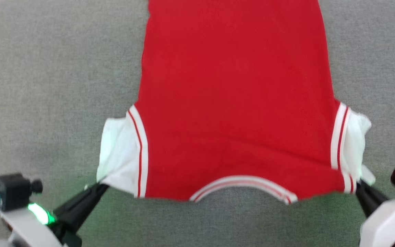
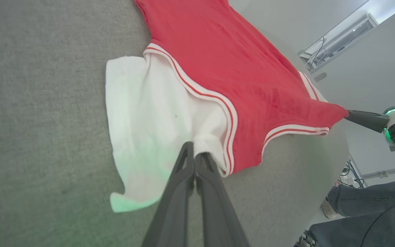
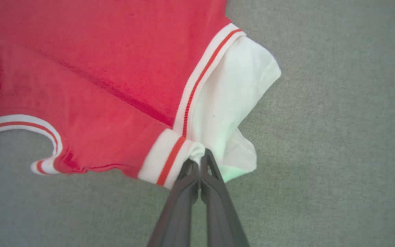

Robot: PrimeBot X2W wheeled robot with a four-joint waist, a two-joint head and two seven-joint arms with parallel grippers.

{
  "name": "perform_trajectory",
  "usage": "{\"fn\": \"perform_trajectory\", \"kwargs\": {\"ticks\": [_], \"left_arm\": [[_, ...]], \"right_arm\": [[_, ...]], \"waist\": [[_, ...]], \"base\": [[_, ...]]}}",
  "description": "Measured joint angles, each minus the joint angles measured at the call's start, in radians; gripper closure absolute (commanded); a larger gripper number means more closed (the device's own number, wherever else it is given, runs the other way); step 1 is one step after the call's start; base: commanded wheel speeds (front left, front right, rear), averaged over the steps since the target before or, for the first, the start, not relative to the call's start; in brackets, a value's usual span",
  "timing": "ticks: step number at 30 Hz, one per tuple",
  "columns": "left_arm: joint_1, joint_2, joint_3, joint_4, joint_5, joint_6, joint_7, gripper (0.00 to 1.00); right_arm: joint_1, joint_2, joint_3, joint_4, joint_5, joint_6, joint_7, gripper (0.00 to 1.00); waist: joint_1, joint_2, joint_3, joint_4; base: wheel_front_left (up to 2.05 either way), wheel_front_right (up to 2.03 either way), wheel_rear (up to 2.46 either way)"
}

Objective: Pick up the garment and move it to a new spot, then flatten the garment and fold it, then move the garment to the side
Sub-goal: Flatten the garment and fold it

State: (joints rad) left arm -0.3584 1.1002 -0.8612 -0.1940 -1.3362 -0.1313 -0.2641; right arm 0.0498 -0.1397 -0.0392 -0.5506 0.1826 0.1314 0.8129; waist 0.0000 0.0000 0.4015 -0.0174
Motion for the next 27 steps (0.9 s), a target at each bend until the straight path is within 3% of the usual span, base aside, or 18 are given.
{"fn": "perform_trajectory", "kwargs": {"ticks": [8,13,20,27], "left_arm": [[0.219,0.072,0.076,-0.104,0.0,0.0,0.0,1.0],[0.267,0.074,0.1,-0.148,0.02,0.0,0.0,1.0],[0.211,0.018,0.002,-0.129,0.054,0.0,0.0,1.0],[0.1,-0.024,-0.121,0.034,0.09,0.0,0.0,1.0]], "right_arm": [[0.182,0.008,-0.023,-0.091,0.059,0.0,0.041,1.0],[0.198,0.009,-0.03,-0.097,0.065,0.0,0.025,1.0],[0.126,-0.043,0.039,0.028,0.091,0.0,-0.023,1.0],[0.039,-0.073,0.116,0.195,0.075,-0.001,-0.086,1.0]], "waist": [[0.0,0.0,-0.005,-0.006],[0.0,0.0,0.005,-0.007],[0.0,0.0,0.026,-0.011],[0.0,0.0,0.048,-0.016]], "base": [[0.0,0.0,0.0],[0.0,0.0,0.0],[0.0,0.0,0.0],[0.0,0.0,0.0]]}}
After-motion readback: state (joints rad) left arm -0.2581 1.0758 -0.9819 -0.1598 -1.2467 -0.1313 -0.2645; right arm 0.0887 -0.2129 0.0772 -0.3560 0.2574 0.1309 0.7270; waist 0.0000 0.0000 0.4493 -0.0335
